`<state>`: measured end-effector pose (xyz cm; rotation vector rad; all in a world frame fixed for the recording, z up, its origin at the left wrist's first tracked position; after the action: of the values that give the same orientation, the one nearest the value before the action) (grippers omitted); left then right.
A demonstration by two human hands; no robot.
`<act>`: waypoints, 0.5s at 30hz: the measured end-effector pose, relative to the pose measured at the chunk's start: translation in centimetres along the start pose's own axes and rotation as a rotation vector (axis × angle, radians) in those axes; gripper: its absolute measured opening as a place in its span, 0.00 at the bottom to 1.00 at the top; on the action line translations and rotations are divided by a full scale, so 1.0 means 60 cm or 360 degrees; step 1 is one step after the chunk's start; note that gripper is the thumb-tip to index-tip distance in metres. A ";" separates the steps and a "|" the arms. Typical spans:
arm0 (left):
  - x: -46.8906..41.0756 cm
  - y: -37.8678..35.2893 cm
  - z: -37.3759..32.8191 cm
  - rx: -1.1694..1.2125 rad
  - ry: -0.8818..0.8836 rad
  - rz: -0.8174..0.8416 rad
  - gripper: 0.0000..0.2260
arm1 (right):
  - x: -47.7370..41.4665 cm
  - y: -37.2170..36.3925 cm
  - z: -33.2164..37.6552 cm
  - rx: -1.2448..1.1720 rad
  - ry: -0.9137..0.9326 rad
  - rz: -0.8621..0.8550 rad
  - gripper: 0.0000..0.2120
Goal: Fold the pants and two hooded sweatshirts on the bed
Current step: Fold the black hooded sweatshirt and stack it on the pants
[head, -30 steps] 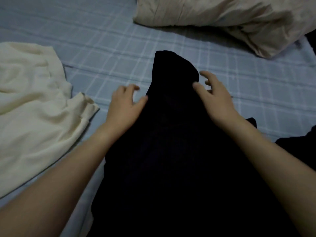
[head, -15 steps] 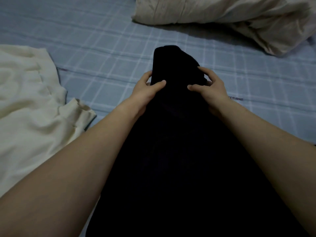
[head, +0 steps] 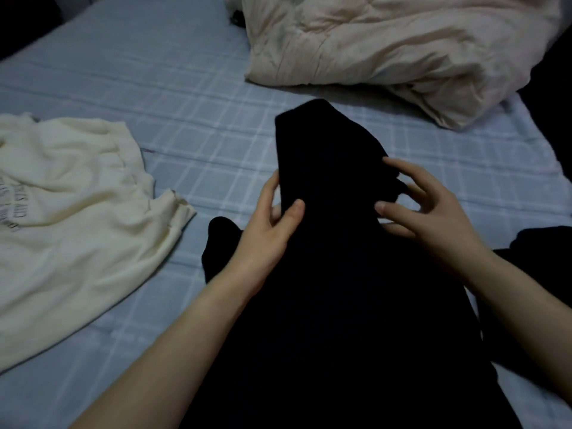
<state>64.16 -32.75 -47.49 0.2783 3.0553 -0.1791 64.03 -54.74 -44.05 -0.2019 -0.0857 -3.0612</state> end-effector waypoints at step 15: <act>0.153 -0.036 0.101 -0.0147 0.0209 0.0109 0.32 | 0.151 0.007 -0.155 -0.0001 -0.0212 -0.0180 0.25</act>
<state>55.11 -33.97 -53.98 0.4029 3.1657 -0.0161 53.91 -56.36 -52.05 -0.4153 -0.1067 -3.1565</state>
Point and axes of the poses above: each hand's wrist, its own x-axis away from the middle knuckle, its own y-axis out of the back of the hand, z = x × y, the point moved 10 cm from there along -x, towards the middle knuckle, and after that the axes turned 7 degrees about -y, right-handed, at the moved point
